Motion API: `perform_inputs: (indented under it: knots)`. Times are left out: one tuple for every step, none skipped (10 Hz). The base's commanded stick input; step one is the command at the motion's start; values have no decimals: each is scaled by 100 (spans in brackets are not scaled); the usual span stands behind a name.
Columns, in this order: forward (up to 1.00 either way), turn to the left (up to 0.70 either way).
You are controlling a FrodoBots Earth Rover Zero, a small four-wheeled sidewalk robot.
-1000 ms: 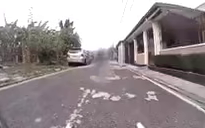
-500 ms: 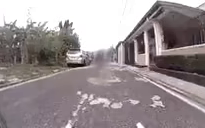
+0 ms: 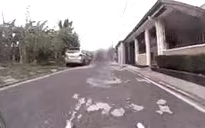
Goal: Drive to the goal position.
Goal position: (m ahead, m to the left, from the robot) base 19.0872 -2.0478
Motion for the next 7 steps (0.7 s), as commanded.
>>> perform_inputs:
  knots:
    - [9,0]
    - [10,0]
    - [10,0]
    - [10,0]
    - [10,0]
    - [10,0]
    - [9,0]
